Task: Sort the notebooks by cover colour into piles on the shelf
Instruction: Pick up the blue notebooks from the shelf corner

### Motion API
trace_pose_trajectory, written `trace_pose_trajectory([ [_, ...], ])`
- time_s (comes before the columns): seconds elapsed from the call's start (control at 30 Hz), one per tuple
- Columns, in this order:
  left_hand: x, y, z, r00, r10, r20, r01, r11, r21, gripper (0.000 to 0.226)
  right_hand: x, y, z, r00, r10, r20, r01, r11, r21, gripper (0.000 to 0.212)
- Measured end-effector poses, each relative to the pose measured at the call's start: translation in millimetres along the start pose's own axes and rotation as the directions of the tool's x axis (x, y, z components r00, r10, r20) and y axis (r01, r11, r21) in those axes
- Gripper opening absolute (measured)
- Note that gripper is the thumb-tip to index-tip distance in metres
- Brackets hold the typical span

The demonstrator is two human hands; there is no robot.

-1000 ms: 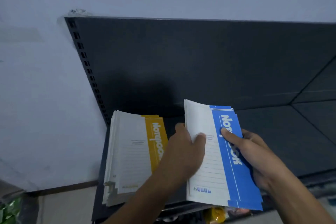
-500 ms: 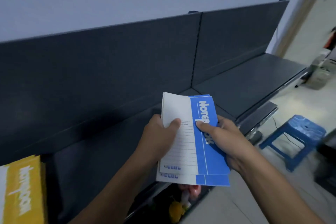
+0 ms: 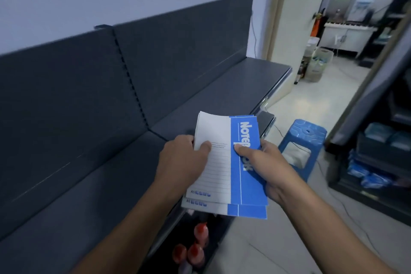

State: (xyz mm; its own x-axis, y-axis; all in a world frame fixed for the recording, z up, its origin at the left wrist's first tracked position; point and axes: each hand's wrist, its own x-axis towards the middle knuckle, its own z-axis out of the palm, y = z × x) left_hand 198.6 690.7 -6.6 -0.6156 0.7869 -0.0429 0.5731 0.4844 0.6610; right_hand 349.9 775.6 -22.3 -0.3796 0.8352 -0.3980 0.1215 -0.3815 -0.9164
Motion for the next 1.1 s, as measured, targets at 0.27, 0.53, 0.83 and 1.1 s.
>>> trace_pose_trajectory([
  [0.27, 107, 61, 56, 0.993, 0.049, 0.105, -0.055, 0.997, 0.057, 0.035, 83, -36, -59, 0.992, 0.032, -0.118, -0.029, 0.999, 0.023, 0.01],
  [0.53, 188, 102, 106, 0.991, 0.052, 0.123, -0.064, 0.994, 0.093, 0.034, 173, -64, -100, 0.983, 0.099, -0.153, -0.096, 0.995, 0.029, 0.007],
  [0.83, 263, 122, 149, 0.984, -0.166, -0.06, 0.172, 0.979, 0.11, 0.034, 297, -108, -122, 0.998, 0.043, 0.049, -0.034, 0.984, -0.174, 0.015],
  [1.1, 275, 71, 123, 0.845, -0.477, -0.243, 0.482, 0.875, -0.045, 0.033, 376, -110, -37, 0.945, 0.029, 0.326, 0.134, 0.874, -0.466, 0.023],
])
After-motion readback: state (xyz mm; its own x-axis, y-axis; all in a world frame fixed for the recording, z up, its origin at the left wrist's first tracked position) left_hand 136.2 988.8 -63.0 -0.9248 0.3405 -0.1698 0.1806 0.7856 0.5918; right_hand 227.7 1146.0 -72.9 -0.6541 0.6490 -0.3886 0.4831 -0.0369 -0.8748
